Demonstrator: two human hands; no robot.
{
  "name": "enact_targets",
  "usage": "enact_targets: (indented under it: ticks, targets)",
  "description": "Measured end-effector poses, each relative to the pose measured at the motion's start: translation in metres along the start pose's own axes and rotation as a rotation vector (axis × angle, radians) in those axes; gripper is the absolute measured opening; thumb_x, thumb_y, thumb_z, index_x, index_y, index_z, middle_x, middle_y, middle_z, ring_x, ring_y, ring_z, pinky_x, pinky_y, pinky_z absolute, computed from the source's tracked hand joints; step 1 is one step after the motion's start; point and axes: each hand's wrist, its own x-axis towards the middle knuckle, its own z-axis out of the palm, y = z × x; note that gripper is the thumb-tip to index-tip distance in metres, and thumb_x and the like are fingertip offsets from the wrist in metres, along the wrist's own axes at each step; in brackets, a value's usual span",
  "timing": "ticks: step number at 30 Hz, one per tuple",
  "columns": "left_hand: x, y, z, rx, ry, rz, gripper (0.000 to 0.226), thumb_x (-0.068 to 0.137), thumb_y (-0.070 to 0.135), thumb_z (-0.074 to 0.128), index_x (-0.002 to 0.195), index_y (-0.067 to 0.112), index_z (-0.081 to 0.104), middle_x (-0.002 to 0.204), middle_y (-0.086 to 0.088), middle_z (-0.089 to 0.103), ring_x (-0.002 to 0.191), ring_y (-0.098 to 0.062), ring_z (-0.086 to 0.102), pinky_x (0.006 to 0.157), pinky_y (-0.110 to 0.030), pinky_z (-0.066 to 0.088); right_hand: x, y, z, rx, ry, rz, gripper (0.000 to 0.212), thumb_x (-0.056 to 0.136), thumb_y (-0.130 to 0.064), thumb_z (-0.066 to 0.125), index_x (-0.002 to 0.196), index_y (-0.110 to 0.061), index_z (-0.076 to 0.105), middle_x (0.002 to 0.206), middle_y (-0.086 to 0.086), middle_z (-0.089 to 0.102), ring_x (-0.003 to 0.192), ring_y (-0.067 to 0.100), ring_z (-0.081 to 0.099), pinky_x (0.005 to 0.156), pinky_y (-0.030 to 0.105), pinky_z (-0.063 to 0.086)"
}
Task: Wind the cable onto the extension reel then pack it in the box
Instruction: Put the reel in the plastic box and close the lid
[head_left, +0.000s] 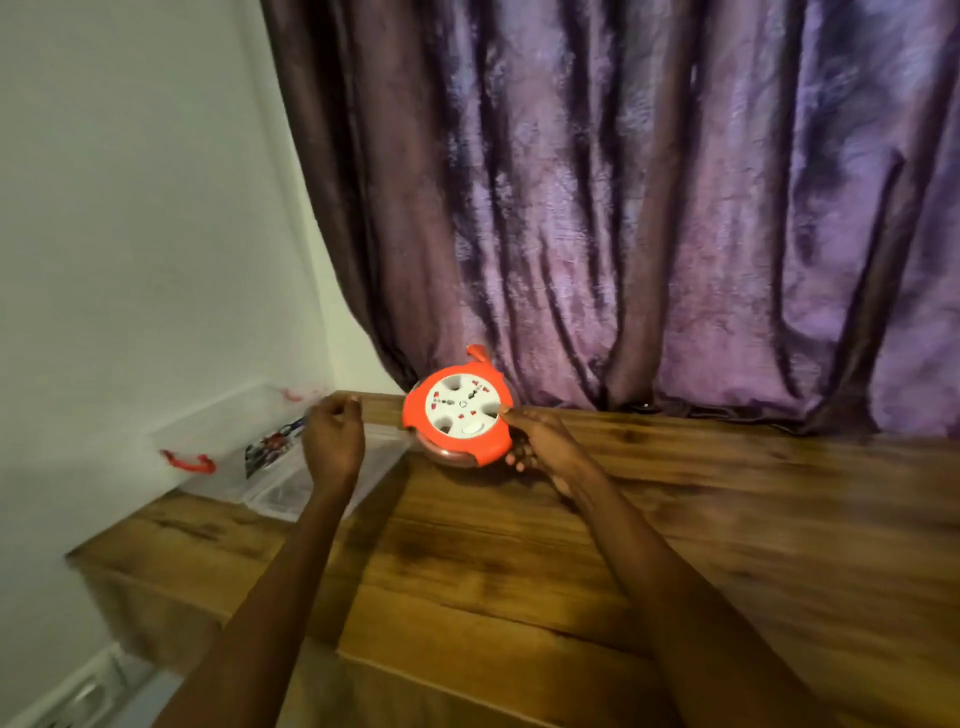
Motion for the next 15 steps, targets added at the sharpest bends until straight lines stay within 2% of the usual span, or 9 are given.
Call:
enact_targets:
  ticks: [2, 4, 7, 10, 12, 15]
  targets:
    - [0.017, -0.014, -0.029, 0.274, 0.205, 0.065, 0.027, 0.095, 0.026, 0.059, 0.112, 0.008, 0.07, 0.12, -0.022, 0.064, 0.112, -0.04, 0.058, 0.099, -0.045, 0.043, 0.006, 0.002, 0.022, 0.044, 0.009, 0.021, 0.02, 0.098, -0.032, 0.061, 0.104, -0.018, 0.073, 0.061, -0.005, 0.059, 0.043, 0.009, 0.054, 0.038, 0.018, 0.032]
    - [0.031, -0.029, -0.057, 0.413, 0.325, 0.007, 0.037, 0.092, 0.031, 0.062, 0.124, 0.012, 0.063, 0.136, -0.023, 0.052, 0.125, -0.045, 0.047, 0.108, -0.051, 0.035, 0.013, 0.005, 0.043, 0.056, 0.022, 0.046, 0.015, 0.097, -0.032, 0.062, 0.092, -0.018, 0.066, 0.06, -0.003, 0.057, 0.042, 0.009, 0.053, 0.038, 0.018, 0.03]
    - [0.047, -0.051, -0.095, 0.387, 0.33, -0.215, 0.062, 0.091, 0.039, 0.063, 0.144, 0.013, 0.044, 0.154, -0.025, 0.032, 0.139, -0.048, 0.031, 0.114, -0.057, 0.027, 0.022, 0.01, 0.069, 0.049, 0.031, 0.089, 0.02, 0.096, -0.033, 0.063, 0.091, -0.015, 0.06, 0.055, -0.003, 0.054, 0.04, 0.009, 0.051, 0.036, 0.017, 0.028]
    - [0.056, -0.068, -0.118, 0.213, 0.264, -0.367, 0.086, 0.092, 0.047, 0.063, 0.155, 0.008, 0.019, 0.157, -0.026, 0.028, 0.142, -0.048, 0.031, 0.116, -0.055, 0.029, 0.026, 0.018, 0.091, 0.035, -0.009, 0.126, 0.021, 0.094, -0.035, 0.065, 0.087, -0.016, 0.06, 0.051, -0.005, 0.055, 0.038, 0.009, 0.05, 0.037, 0.015, 0.027]
    - [0.064, -0.079, -0.125, 0.078, 0.215, -0.451, 0.091, 0.089, 0.048, 0.066, 0.153, 0.0, 0.022, 0.154, -0.024, 0.037, 0.14, -0.043, 0.038, 0.115, -0.051, 0.034, 0.026, 0.025, 0.102, 0.04, -0.034, 0.139, 0.019, 0.094, -0.034, 0.065, 0.094, -0.015, 0.062, 0.051, -0.006, 0.056, 0.039, 0.01, 0.051, 0.037, 0.016, 0.028]
    - [0.072, -0.087, -0.13, -0.051, 0.148, -0.61, 0.079, 0.087, 0.051, 0.067, 0.139, -0.005, 0.047, 0.143, -0.024, 0.052, 0.13, -0.042, 0.051, 0.109, -0.05, 0.043, 0.026, 0.036, 0.11, 0.016, -0.042, 0.143, 0.026, 0.095, -0.034, 0.064, 0.106, -0.011, 0.062, 0.061, -0.001, 0.058, 0.041, 0.011, 0.052, 0.039, 0.019, 0.029]
